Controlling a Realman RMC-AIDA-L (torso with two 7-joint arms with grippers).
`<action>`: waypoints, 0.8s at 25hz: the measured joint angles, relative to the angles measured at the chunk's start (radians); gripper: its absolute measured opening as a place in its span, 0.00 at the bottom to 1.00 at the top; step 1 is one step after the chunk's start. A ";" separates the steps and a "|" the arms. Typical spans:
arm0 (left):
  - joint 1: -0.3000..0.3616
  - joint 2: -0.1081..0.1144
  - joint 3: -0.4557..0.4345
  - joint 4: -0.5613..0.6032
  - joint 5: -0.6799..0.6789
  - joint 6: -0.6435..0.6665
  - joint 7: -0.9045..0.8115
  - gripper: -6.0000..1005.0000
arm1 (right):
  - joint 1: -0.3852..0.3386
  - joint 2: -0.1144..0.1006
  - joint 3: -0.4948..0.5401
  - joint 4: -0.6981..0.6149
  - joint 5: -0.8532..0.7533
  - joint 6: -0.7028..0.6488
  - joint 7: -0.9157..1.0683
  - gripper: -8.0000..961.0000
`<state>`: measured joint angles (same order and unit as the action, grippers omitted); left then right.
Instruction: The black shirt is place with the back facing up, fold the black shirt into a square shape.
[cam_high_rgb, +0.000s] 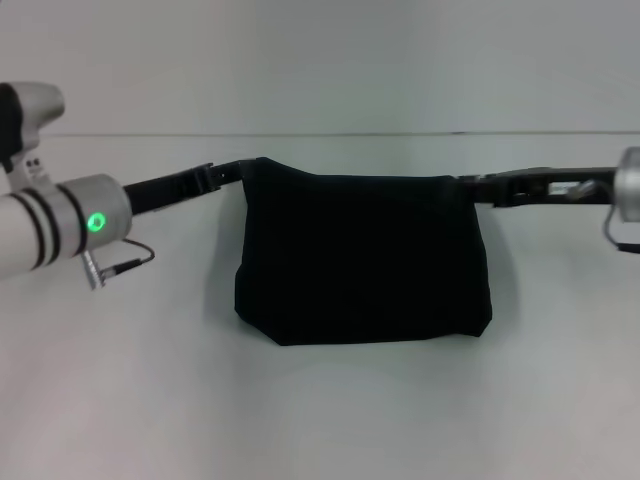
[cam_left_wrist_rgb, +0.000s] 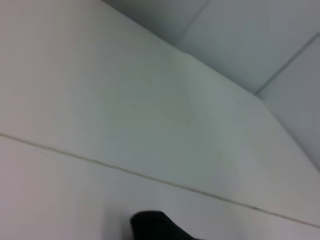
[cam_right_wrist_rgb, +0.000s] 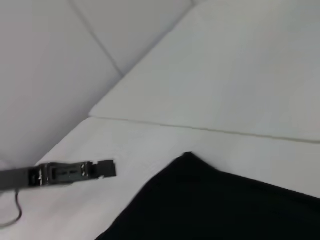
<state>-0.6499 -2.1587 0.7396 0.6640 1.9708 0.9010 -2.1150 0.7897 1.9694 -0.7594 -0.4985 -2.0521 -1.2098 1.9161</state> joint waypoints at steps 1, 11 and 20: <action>0.005 -0.001 -0.008 0.005 -0.006 0.019 0.014 0.60 | 0.007 0.010 -0.001 0.004 -0.004 0.001 -0.035 0.64; 0.050 -0.001 -0.136 0.001 -0.118 0.279 0.254 0.83 | 0.061 0.100 -0.136 0.073 -0.062 0.246 -0.205 0.12; 0.051 -0.002 -0.138 -0.009 -0.120 0.274 0.261 0.87 | 0.064 0.116 -0.229 0.086 -0.057 0.420 -0.211 0.01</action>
<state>-0.5986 -2.1610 0.6021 0.6552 1.8510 1.1750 -1.8539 0.8539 2.0853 -0.9888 -0.4128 -2.1091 -0.7899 1.7055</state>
